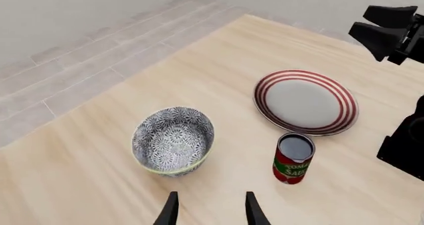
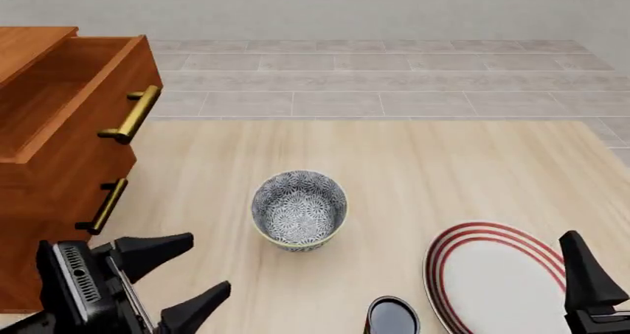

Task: Put the ketchup in the top drawer of the cabinet.

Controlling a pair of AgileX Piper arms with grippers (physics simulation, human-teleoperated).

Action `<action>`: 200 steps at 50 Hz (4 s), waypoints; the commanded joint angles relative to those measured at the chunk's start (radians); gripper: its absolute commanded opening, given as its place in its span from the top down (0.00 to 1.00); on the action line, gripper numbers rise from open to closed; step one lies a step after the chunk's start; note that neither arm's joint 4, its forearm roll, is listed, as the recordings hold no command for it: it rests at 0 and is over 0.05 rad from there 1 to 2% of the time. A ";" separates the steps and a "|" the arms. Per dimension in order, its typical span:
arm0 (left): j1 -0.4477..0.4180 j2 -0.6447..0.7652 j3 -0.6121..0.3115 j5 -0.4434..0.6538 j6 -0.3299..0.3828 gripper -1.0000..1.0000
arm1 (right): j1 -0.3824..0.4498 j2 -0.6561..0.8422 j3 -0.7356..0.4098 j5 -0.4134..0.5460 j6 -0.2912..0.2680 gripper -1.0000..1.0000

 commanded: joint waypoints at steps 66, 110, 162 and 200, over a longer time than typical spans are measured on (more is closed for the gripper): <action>-0.371 0.824 -0.179 -0.413 0.057 0.00 | 0.023 0.001 0.029 -0.011 0.006 0.00; -0.360 1.037 -0.215 -0.528 0.032 0.00 | 0.020 0.001 0.033 -0.015 0.008 0.00; -0.352 1.212 -0.313 -0.575 0.038 0.00 | 0.025 0.001 0.046 -0.021 0.011 0.00; -0.348 1.277 -0.361 -0.587 0.014 0.00 | 0.041 0.004 0.065 -0.030 0.014 0.00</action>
